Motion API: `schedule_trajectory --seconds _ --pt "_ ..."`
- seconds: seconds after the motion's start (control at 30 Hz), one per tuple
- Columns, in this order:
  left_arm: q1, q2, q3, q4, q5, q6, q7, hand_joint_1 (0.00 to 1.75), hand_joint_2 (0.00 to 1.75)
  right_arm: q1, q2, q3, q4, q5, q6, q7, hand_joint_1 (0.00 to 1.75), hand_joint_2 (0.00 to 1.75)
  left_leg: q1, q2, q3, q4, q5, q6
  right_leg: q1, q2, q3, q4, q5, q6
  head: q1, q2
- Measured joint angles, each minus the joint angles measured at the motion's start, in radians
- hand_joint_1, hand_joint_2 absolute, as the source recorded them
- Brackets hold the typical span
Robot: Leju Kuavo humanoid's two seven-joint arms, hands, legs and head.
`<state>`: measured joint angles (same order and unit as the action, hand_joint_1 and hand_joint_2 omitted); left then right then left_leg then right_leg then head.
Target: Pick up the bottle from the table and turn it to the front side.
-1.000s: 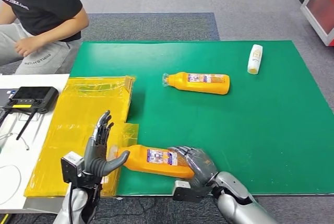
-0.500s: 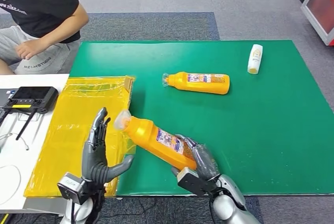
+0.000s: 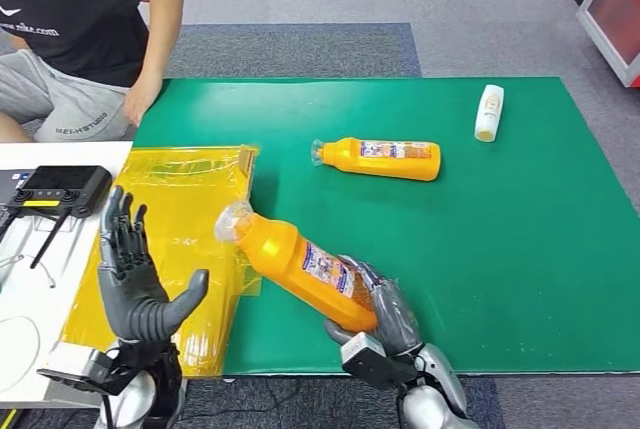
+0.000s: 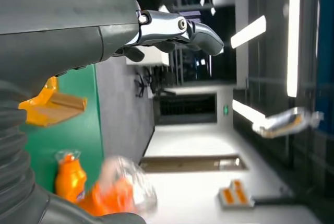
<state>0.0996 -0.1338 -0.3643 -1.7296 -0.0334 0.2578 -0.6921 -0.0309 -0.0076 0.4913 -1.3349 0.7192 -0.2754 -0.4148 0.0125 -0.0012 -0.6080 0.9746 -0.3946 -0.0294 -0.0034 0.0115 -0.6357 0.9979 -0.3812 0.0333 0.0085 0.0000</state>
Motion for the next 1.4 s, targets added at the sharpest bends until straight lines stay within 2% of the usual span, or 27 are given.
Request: schedule_trajectory --seconds 0.23,0.4,0.53,0.83,1.2,1.4 --pt "-0.009 -0.053 0.077 0.081 0.112 -0.129 0.031 0.0 1.75 0.024 0.001 0.0 -0.073 -0.001 -0.017 0.004 1.75 1.75 0.0 0.0 0.0 0.0 0.0 0.0 0.0 0.0 0.0 0.0 0.0 0.0 0.0 0.0" --pt "-0.023 -0.078 0.081 0.146 0.09 -0.176 0.014 0.0 1.75 0.017 0.001 0.0 -0.088 0.003 -0.016 0.001 1.75 1.75 0.0 0.0 0.0 0.0 0.0 0.0 0.0 0.0 -0.001 0.0 0.0 0.0 0.0 0.0" --pt "-0.044 -0.089 0.065 0.172 0.117 -0.244 0.041 0.0 1.75 -0.005 0.002 0.001 -0.089 0.001 -0.012 -0.007 1.75 1.75 0.0 0.0 0.0 0.0 0.0 0.0 0.0 0.0 -0.001 0.0 0.0 0.0 0.0 0.0" --pt "-0.081 -0.092 0.026 0.195 0.133 -0.311 0.059 0.0 1.75 -0.047 0.008 0.011 -0.083 -0.008 -0.006 -0.01 1.75 1.75 0.0 0.0 0.0 0.0 0.0 0.0 0.0 0.0 -0.001 0.0 0.0 0.0 0.0 0.0" --pt "-0.113 -0.083 -0.013 0.234 0.19 -0.444 0.117 0.0 1.75 -0.063 0.014 0.019 -0.033 0.004 -0.024 -0.019 1.75 1.75 0.0 0.0 -0.001 0.0 0.0 0.0 0.0 0.0 -0.001 0.0 0.0 0.0 0.0 0.0" --pt "-0.133 -0.075 -0.024 0.267 0.258 -0.511 0.197 0.0 1.75 -0.072 0.022 0.021 -0.002 0.005 -0.042 -0.03 1.75 1.75 0.0 0.0 -0.001 0.0 0.0 0.0 0.0 0.0 -0.002 0.0 0.0 0.0 0.0 0.0"
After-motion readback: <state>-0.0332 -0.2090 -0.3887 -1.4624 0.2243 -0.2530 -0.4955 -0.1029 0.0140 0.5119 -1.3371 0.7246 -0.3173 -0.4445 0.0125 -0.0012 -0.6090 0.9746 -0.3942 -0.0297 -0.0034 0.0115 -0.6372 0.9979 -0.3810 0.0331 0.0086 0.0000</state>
